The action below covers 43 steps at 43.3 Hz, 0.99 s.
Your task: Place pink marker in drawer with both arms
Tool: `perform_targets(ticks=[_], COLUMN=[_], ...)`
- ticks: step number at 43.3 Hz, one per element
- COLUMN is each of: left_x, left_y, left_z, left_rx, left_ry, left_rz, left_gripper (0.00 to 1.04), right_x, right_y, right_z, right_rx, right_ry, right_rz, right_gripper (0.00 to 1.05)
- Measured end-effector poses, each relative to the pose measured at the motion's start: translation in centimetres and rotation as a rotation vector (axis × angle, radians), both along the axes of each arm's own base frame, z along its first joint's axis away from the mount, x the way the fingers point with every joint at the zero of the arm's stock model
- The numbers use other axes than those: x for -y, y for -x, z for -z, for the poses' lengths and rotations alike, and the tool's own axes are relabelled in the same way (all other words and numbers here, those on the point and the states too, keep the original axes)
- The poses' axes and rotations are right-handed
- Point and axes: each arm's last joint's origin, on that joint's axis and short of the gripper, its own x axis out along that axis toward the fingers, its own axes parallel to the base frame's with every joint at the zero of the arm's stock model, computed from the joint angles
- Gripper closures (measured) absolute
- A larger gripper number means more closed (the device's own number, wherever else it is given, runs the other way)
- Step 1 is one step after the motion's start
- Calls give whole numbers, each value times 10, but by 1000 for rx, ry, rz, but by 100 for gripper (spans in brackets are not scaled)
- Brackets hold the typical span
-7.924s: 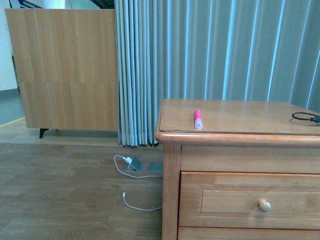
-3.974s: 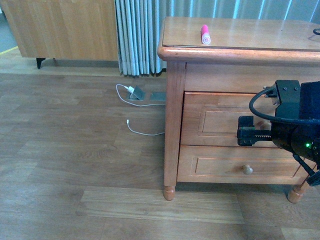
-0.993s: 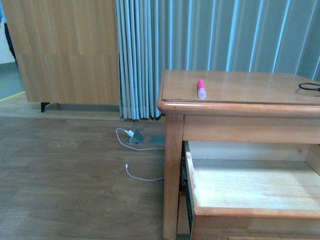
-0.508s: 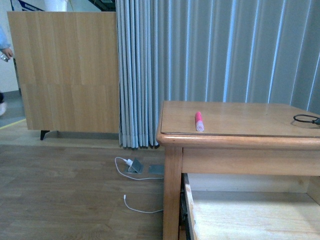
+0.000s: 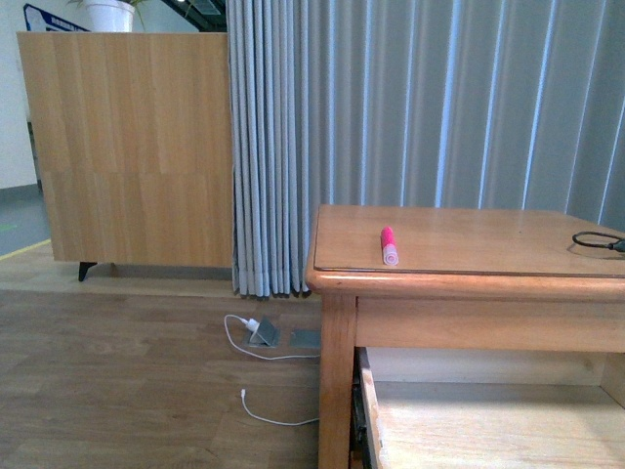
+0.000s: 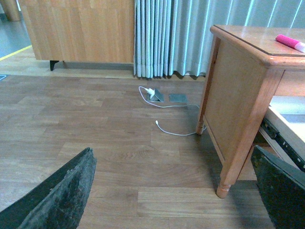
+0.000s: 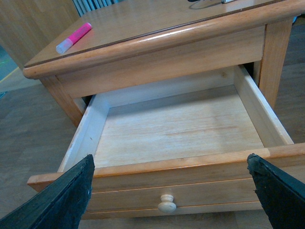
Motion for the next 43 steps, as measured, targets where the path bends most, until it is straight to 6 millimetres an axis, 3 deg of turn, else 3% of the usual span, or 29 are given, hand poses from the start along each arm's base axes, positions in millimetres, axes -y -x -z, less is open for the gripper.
perform_targets(ticks=[4,8,13,36,43], left_x=[0,0,0,0,9], left_y=[0,0,0,0,-10], left_z=[0,0,0,0,10], left_rx=[0,0,0,0,-190], left_ry=[0,0,0,0,-48], left_rz=[0,0,0,0,19], left_gripper=[6,6,6,6,6], right_x=[0,-4,-7,-7,-7], right_y=[0,5,7,7,7], right_z=[0,2,2,2,2], right_rx=[17,160,179,178,178], right_ry=[18,185,222,235,238], right_rz=[18,110,96,97,97], right_gripper=[10,29,7,8,8])
